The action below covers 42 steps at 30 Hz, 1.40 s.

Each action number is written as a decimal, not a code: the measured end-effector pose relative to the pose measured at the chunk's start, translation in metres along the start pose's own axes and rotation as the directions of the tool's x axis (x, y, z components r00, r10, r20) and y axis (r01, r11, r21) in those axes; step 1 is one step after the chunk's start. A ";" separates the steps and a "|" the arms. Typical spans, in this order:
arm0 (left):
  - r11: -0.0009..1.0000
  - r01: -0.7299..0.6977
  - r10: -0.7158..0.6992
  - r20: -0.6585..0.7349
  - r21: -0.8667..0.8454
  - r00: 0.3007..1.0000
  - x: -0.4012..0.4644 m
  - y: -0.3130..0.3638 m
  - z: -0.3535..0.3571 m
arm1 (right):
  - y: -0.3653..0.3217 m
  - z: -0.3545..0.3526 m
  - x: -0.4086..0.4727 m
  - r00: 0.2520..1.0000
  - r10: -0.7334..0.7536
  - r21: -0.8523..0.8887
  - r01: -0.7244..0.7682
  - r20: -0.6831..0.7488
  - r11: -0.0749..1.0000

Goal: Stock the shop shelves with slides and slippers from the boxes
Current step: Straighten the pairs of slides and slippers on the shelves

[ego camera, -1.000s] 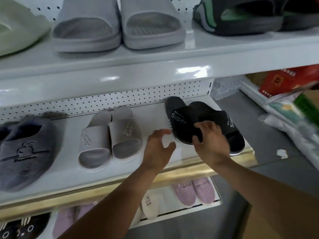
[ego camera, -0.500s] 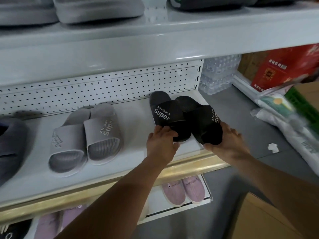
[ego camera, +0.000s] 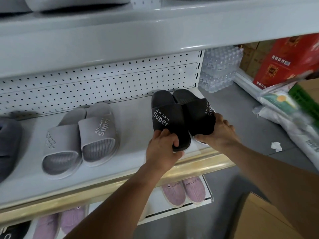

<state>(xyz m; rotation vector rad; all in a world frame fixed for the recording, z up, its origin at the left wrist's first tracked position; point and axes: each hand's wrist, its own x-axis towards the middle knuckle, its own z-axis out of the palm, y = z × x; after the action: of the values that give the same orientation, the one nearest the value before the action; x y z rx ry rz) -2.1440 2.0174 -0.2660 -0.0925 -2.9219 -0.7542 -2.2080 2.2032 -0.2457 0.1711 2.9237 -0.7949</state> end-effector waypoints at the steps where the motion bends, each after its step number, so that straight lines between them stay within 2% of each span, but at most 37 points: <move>1: 1.000 -0.004 0.004 -0.004 -0.011 1.000 0.000 0.001 0.001 | 0.000 0.001 0.001 1.000 -0.016 0.000 0.016 -0.001 1.000; 11: 0.999 0.011 -0.014 -0.064 -0.044 0.998 0.003 -0.001 0.010 | 0.004 0.001 0.006 0.997 -0.082 -0.025 0.082 -0.001 0.996; 24: 0.992 0.051 -0.061 -0.086 -0.112 0.994 0.004 -0.002 0.012 | 0.000 0.005 0.005 0.998 -0.063 -0.031 0.062 -0.023 0.998; 34: 0.994 0.105 -0.105 -0.015 0.010 0.994 0.007 0.004 0.005 | 0.000 0.004 -0.003 0.998 -0.046 0.047 0.044 0.042 0.998; 38: 0.996 0.077 -0.078 -0.027 -0.042 0.997 0.000 0.005 -0.003 | -0.001 0.007 -0.021 0.999 -0.026 0.061 0.029 -0.038 0.998; 42: 0.972 -0.033 -0.018 -0.215 -0.234 0.976 -0.016 -0.003 -0.009 | 0.000 0.012 -0.048 0.959 -0.106 0.071 0.129 -0.263 0.989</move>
<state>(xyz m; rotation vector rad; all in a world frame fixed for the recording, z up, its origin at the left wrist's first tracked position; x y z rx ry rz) -2.1277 2.0100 -0.2615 -0.0402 -2.6160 -1.0385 -2.1599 2.1933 -0.2492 0.1161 3.1698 -0.9892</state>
